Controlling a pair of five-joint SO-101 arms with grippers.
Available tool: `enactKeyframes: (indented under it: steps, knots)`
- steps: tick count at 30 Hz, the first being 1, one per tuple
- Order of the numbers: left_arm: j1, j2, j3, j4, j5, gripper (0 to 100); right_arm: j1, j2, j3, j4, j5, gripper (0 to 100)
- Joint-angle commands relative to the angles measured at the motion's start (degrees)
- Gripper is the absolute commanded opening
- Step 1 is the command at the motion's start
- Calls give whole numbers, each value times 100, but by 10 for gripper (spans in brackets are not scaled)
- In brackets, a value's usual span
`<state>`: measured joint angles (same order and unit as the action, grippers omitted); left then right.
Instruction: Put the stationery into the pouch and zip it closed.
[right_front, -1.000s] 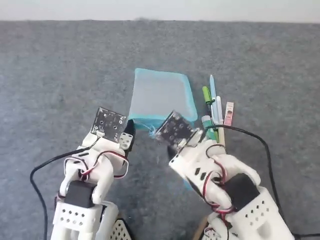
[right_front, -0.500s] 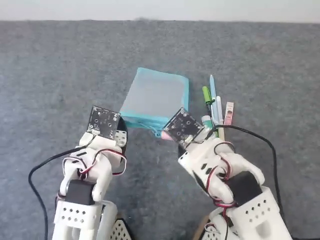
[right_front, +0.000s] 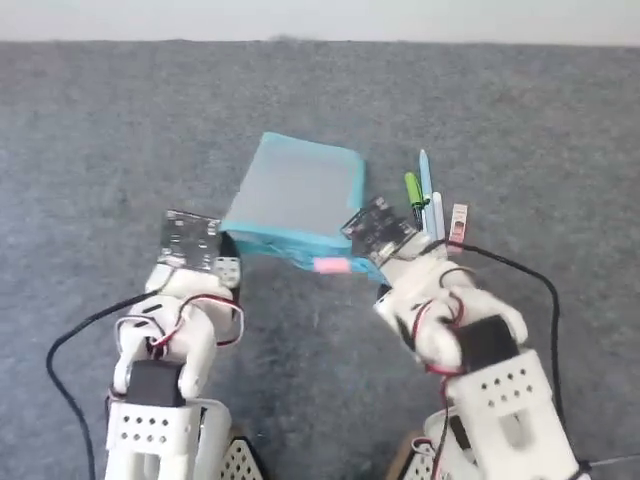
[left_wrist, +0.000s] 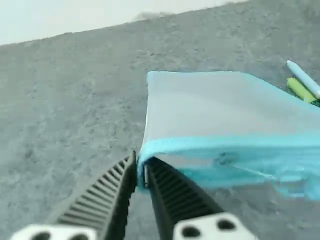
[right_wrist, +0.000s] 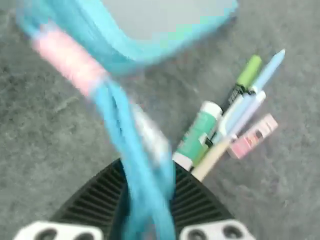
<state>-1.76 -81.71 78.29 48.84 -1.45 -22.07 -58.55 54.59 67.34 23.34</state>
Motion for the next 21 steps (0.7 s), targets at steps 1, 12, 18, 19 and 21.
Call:
enactKeyframes:
  steps: [1,12,18,19,21]
  knots:
    - [-387,88,-215,-211,246,13,549,127,-422,-119,176,6]
    - [-387,62,-233,-211,255,13,321,22,-686,620,185,28]
    - [-387,53,-268,-185,255,13,-1789,-426,-949,303,-404,226]
    - [-387,88,-312,-176,255,13,-2053,-400,-809,-22,-466,249]
    - [-387,88,-330,-176,255,13,-2360,-312,-369,-752,-563,266]
